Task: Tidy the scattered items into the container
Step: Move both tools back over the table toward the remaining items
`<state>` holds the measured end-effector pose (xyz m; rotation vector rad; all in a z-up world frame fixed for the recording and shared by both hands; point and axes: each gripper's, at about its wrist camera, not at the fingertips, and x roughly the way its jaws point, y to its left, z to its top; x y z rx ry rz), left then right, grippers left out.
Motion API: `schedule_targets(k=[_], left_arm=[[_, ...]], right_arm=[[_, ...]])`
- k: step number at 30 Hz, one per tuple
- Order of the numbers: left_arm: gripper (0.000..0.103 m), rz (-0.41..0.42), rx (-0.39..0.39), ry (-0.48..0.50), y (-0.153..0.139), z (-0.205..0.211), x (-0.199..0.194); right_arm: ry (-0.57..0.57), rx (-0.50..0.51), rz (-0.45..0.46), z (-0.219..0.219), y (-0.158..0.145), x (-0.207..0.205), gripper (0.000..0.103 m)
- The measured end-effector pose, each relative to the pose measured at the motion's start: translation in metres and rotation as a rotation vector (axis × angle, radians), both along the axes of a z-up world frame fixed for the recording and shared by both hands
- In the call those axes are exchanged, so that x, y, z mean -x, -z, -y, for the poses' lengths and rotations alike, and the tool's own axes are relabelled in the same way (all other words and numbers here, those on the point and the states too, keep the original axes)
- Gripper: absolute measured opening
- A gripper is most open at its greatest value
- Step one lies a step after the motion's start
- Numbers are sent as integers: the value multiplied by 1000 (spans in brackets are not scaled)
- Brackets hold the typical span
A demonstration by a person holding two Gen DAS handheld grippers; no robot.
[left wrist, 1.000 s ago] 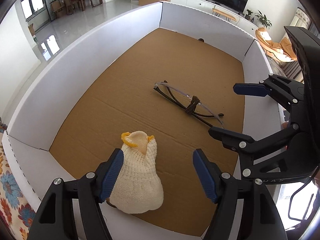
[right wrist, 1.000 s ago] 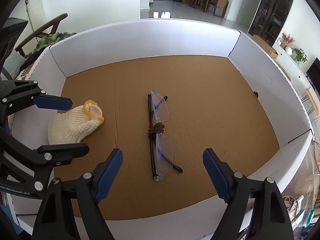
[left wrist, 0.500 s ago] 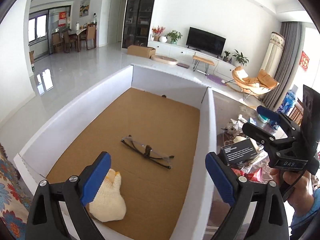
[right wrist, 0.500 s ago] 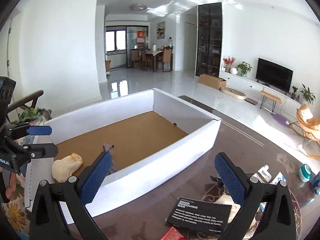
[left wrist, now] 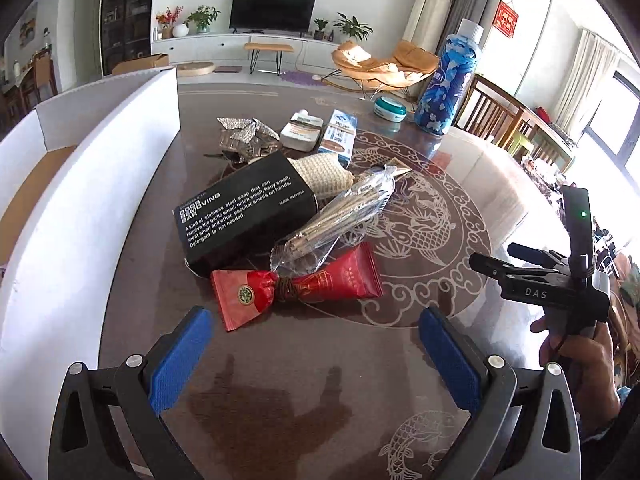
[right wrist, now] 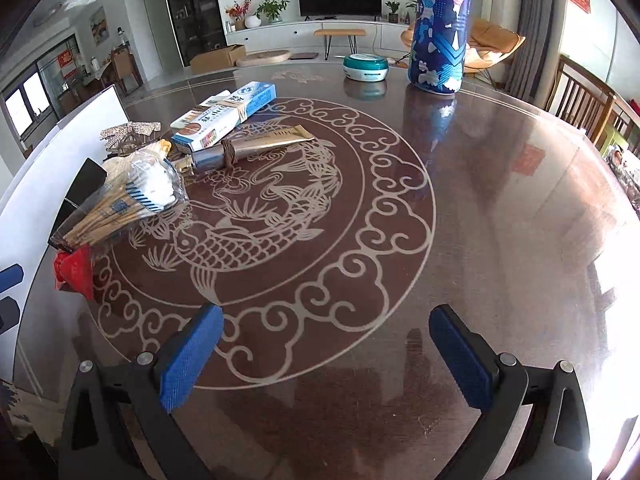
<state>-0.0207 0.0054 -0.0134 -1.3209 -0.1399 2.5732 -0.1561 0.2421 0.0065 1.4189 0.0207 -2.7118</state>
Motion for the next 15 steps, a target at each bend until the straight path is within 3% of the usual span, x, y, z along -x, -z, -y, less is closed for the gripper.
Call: schedule_targets(k=[6,15], left_arm=[[103,33,39,-14,35,-6,5],[103,-4,149,9,43,-13,9]], right_arm=[[-26,-34,-15,11,19,-5,103],[-15,-37,-15,20,16,0,103]])
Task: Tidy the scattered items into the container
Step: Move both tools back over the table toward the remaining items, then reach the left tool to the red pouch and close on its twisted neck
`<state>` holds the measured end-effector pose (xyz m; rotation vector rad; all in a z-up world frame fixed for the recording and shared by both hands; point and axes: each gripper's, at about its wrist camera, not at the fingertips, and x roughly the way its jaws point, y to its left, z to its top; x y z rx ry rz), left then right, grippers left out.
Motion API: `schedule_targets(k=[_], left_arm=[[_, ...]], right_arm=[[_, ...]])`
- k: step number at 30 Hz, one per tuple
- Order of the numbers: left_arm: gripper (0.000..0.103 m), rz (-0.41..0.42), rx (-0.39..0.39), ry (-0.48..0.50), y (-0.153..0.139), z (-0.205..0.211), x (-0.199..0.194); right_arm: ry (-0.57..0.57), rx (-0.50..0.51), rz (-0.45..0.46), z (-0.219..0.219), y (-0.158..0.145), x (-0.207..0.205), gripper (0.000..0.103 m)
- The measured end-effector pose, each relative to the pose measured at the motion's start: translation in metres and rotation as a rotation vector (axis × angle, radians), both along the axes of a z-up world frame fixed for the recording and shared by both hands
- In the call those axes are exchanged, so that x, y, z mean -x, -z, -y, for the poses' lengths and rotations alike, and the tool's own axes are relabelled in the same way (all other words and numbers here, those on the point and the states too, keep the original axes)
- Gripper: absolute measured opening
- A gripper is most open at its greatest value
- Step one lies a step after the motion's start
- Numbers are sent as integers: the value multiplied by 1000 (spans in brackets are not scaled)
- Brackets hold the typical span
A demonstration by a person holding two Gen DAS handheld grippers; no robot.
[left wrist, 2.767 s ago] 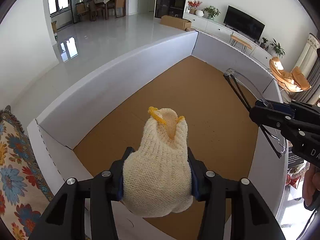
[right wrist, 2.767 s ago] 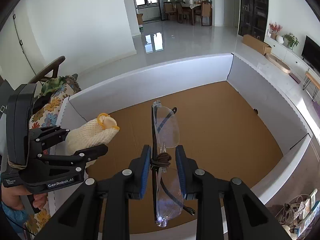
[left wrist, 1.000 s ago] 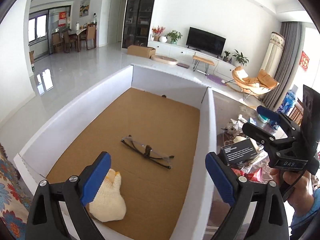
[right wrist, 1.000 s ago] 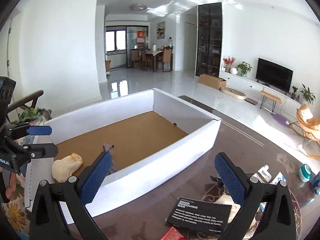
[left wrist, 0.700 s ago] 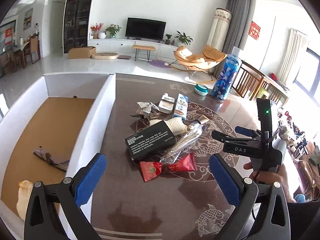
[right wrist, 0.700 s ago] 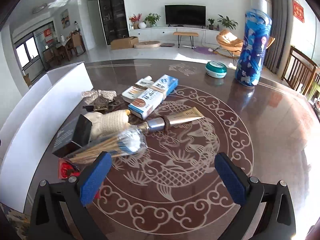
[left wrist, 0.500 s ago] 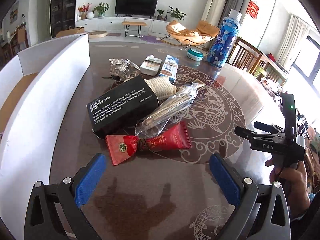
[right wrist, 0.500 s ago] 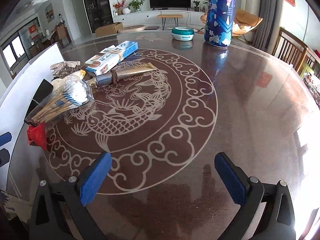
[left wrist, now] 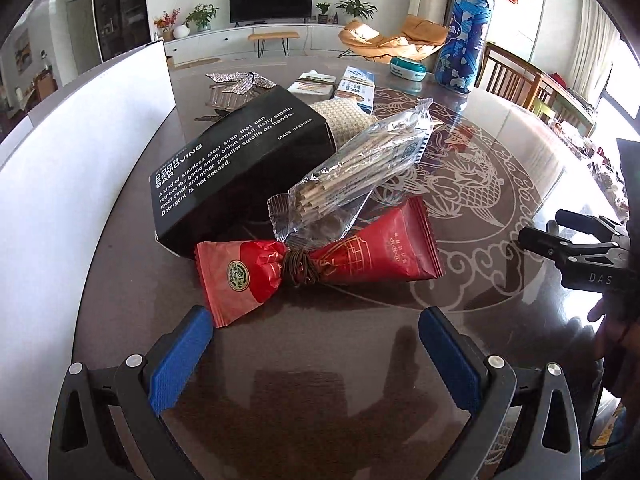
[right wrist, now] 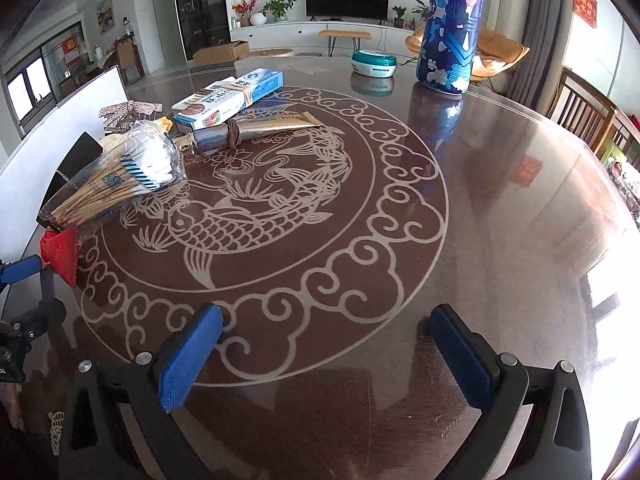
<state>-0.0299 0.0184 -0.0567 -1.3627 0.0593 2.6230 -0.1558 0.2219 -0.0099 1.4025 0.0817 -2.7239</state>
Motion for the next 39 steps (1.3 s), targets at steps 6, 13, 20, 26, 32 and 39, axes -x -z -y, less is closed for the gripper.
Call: schedule_targets(k=[6,13,20,26,32,39], left_arm=[[103,-2,-15,6,-1,3,1],[103,-8,-43,8,-1,3,3],[103,-6,-16,11,0,0,3],[103,-1,24,14,2,-5,4],[103,2,43,16,3,-6,5],[103,3,44,16,3,-6,5]], right_arm=[[0,0,0,0,0,0,103],[0,0,0,0,0,0,103],[0,0,0,0,0,0,103],[1,0,0,0,0,1,103],[1,1,0,0,0,0,103],[1,1,0,0,0,0,103]])
